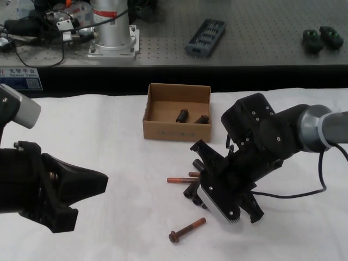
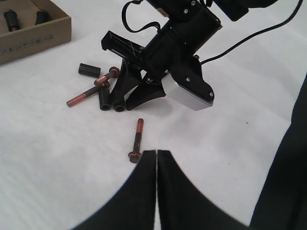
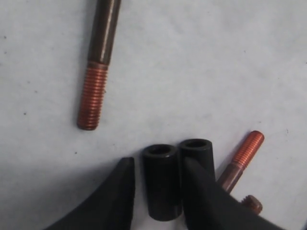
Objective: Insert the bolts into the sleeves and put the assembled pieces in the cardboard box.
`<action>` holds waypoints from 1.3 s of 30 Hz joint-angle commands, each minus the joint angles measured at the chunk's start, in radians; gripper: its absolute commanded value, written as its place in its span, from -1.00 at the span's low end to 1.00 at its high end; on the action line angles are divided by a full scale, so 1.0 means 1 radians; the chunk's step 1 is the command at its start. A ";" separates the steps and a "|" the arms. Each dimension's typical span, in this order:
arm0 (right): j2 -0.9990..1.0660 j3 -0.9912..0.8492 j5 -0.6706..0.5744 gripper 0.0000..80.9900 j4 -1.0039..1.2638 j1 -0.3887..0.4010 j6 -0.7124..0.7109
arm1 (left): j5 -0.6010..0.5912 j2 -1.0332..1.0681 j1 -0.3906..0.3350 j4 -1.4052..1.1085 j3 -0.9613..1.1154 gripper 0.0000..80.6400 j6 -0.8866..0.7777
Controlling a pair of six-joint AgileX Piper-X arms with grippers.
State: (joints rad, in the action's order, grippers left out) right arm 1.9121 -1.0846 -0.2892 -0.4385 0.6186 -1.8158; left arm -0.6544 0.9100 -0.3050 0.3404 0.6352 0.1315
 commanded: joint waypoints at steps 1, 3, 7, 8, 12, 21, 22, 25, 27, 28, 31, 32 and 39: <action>0.036 0.000 0.048 -0.32 -0.037 -0.020 -0.001 | -0.001 -0.008 0.002 -0.004 0.002 -0.98 0.011; 0.054 -0.011 0.048 -0.32 -0.045 -0.025 -0.001 | -0.001 -0.008 0.002 -0.004 0.002 -0.98 0.011; 0.073 -0.051 0.056 -0.32 -0.080 -0.025 -0.001 | -0.001 -0.008 0.002 -0.004 0.002 -0.98 0.011; 0.075 -0.058 0.056 -0.32 -0.081 -0.025 -0.001 | -0.001 -0.008 0.002 -0.004 0.002 -0.98 0.011; 0.075 -0.067 0.056 -0.33 -0.098 -0.025 -0.003 | -0.001 -0.008 0.002 -0.004 0.002 -0.98 0.011; 0.075 -0.067 0.054 -0.76 -0.175 -0.023 -0.003 | -0.001 -0.008 0.002 -0.004 0.002 -0.98 0.011; 0.075 -0.067 0.054 -0.76 -0.178 -0.023 -0.003 | -0.001 -0.008 0.002 -0.004 0.002 -0.98 0.011; 0.075 -0.067 0.054 -0.76 -0.179 -0.023 -0.003 | -0.001 -0.008 0.002 -0.004 0.002 -0.98 0.011; 0.075 -0.067 0.054 -0.76 -0.179 -0.023 -0.003 | -0.001 -0.008 0.002 -0.004 0.002 -0.98 0.011; 0.075 -0.067 0.061 -0.76 -0.178 -0.023 -0.003 | -0.001 -0.008 0.002 -0.004 0.002 -0.98 0.011; 0.075 -0.067 0.104 -0.76 -0.178 -0.023 -0.003 | -0.001 -0.008 0.002 -0.004 0.002 -0.98 0.011; 0.072 -0.067 0.117 -0.76 -0.178 -0.023 -0.003 | -0.001 -0.008 0.002 -0.004 0.002 -0.98 0.011; 0.025 -0.067 0.145 -0.93 -0.178 -0.018 0.095 | -0.001 -0.008 0.002 -0.004 0.002 -0.98 -0.006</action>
State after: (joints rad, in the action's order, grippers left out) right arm 1.9393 -1.1633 -0.2424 -0.5687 0.6084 -1.7574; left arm -0.6544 0.9100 -0.3050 0.3404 0.6352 0.1315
